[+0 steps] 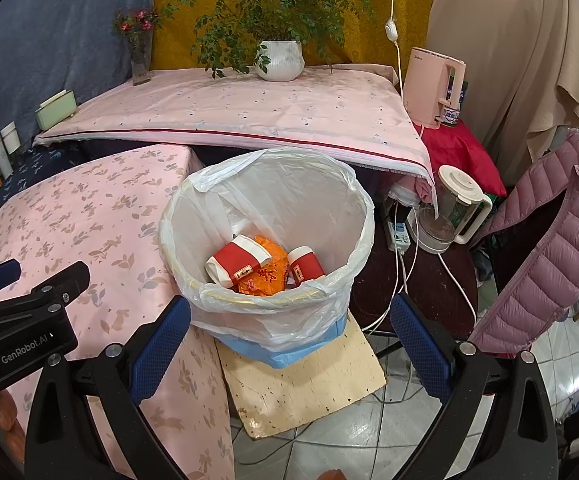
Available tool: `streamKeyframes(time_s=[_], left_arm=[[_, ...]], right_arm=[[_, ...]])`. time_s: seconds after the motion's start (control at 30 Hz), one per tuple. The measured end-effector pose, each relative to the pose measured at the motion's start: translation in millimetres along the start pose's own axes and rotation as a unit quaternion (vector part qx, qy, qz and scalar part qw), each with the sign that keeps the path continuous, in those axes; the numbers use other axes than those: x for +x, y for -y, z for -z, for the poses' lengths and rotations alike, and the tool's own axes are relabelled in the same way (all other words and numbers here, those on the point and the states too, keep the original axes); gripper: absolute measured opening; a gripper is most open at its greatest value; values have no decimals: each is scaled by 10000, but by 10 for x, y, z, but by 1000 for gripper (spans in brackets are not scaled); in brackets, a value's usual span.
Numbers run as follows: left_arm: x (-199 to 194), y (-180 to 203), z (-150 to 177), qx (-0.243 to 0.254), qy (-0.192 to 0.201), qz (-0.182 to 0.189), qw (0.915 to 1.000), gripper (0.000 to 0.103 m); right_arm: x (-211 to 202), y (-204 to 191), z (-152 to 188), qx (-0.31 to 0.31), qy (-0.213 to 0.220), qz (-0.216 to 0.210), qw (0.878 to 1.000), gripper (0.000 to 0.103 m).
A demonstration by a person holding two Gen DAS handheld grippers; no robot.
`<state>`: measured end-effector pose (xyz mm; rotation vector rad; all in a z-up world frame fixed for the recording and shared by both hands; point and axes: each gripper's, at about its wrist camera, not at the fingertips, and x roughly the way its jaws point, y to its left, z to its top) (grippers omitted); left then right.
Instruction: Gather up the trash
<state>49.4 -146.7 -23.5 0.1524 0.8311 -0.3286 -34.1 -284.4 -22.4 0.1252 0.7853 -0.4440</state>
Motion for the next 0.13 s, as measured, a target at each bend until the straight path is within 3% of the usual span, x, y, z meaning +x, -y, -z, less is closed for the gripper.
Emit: streamKeyframes(time_s=[0.13], left_arm=[[16,10,-6,77,-34,44,10000,92]], right_arm=[[1,7,3,-1,3,-1,10000,96]])
